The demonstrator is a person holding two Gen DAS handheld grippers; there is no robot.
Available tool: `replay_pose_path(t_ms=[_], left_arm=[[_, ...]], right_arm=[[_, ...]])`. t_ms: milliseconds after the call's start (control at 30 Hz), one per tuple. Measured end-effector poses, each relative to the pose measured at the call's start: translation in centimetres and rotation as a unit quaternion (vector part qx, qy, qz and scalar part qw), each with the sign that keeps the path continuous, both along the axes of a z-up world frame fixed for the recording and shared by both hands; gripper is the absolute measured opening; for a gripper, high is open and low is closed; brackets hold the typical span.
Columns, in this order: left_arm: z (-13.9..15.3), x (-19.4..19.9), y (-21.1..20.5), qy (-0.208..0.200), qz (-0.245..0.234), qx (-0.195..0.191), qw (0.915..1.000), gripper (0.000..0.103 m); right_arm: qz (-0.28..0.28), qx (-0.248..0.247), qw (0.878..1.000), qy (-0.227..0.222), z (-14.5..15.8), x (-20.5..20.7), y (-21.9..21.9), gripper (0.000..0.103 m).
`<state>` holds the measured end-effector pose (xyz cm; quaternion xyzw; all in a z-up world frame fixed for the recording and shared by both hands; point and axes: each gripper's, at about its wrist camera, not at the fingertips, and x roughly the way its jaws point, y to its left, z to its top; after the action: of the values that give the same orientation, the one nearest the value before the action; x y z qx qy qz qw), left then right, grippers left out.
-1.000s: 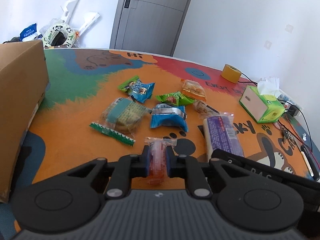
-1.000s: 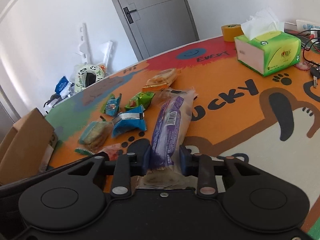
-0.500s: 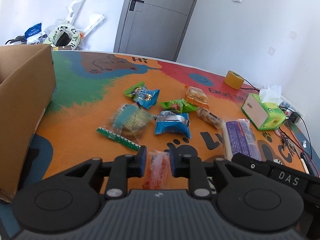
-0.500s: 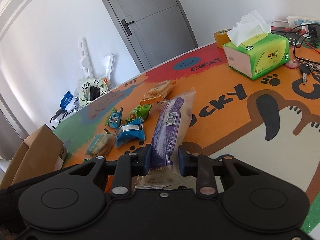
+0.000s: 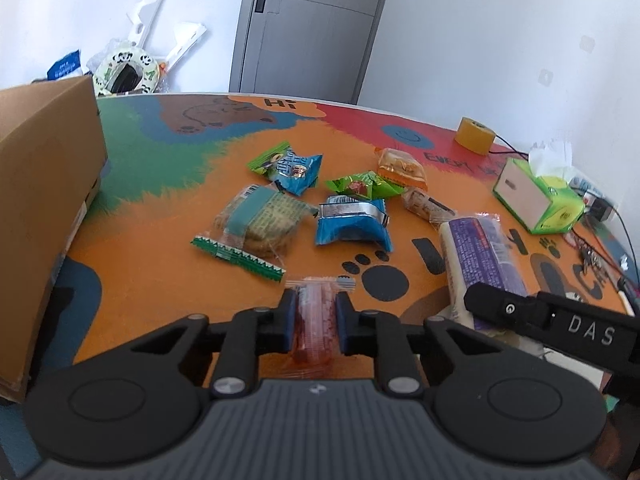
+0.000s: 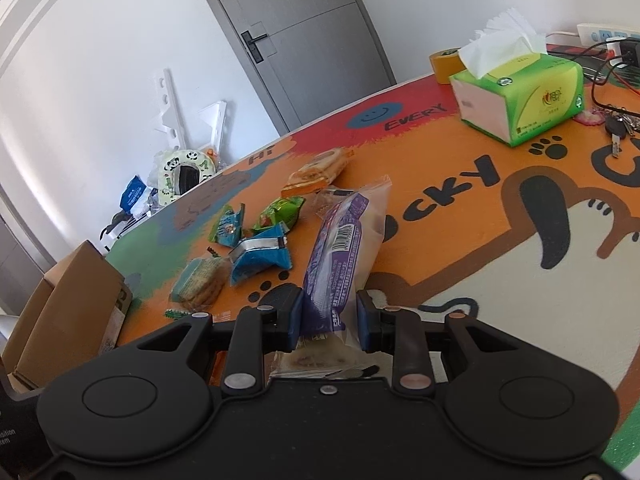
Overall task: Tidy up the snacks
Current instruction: 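Lift both held snacks and carry them over the cardboard box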
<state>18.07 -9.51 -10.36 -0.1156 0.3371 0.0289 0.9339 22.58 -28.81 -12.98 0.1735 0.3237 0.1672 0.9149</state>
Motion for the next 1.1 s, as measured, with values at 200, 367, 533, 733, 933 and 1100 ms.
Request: replay_pose_path(t_ms=[200, 367, 533, 733, 933, 1100], left_arm=[[1.2, -0.8, 0.3, -0.020, -0.003, -0.012, 0.9997, 0.017], [3.3, -1.6, 1.0, -0.047, 0.003, -0.009, 0.9989, 0.017], [5.4, -2.8, 2.1, -0.071, 0.014, -0.009, 0.9973, 0.017], [8.2, -4.5, 3.7, -0.105, 0.029, -0.001, 0.9941, 0.017], [10.2, -6.3, 5.5, -0.127, 0.047, 0.005, 0.9907, 0.017], [11.1, -7.6, 7.2, -0.139, 0.063, 0.003, 0.9882, 0.017]], right_arm=[[0.006, 0.004, 1.000, -0.011, 0.8, -0.3, 0.5, 0.028], [0.018, 0.010, 0.999, -0.031, 2.2, -0.8, 1.4, 0.028], [0.028, 0.016, 0.998, -0.051, 3.8, -1.5, 2.2, 0.028], [0.042, 0.025, 0.996, -0.077, 5.8, -2.3, 3.6, 0.028], [0.059, 0.033, 0.993, -0.100, 7.7, -3.2, 5.5, 0.028], [0.076, 0.033, 0.990, -0.111, 8.6, -3.6, 7.3, 0.028]])
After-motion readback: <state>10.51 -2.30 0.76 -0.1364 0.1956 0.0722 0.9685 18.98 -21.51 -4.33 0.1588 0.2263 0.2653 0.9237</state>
